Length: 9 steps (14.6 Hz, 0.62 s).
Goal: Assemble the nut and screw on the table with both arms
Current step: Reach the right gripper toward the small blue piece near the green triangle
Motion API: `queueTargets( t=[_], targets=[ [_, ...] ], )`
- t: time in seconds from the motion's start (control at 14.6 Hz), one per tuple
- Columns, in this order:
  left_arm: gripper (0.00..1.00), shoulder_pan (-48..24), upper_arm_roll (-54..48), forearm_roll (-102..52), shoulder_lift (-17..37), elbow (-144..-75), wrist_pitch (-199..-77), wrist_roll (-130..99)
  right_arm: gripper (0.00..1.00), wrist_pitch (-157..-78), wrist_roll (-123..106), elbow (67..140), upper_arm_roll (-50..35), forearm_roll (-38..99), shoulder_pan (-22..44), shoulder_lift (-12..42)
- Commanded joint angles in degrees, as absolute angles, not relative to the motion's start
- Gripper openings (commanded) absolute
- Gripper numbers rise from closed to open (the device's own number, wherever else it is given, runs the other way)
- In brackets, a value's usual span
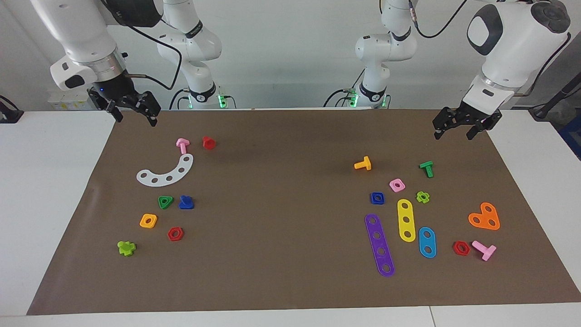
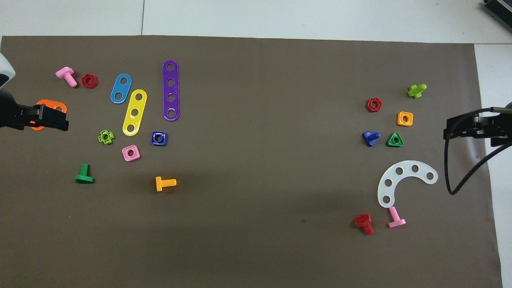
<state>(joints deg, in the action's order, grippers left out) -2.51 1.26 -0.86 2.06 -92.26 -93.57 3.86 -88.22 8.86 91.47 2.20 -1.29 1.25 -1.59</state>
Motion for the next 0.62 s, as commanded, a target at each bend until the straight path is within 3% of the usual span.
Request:
queueTargets(
  t=[0.0,0.27,0.55],
  targets=[
    [1.0,-1.85,1.05,-1.67,0.35,-94.31,-94.22,4.22,1.0,-89.38,8.61,92.72,2.02,-1.05,1.05,-2.28],
    [1.0,-1.85,1.05,-1.67,0.35,-94.31,-94.22,4.22,1.0,-89.73,9.05,94.47,2.02,-0.97,1.14,-3.07],
    [1.0,-1.85,1.05,-1.67,0.26,-94.39,-94.22,4.22,1.0,-98.51,4.85,102.29,1.85,-0.53,1.32,-5.54]
  ],
)
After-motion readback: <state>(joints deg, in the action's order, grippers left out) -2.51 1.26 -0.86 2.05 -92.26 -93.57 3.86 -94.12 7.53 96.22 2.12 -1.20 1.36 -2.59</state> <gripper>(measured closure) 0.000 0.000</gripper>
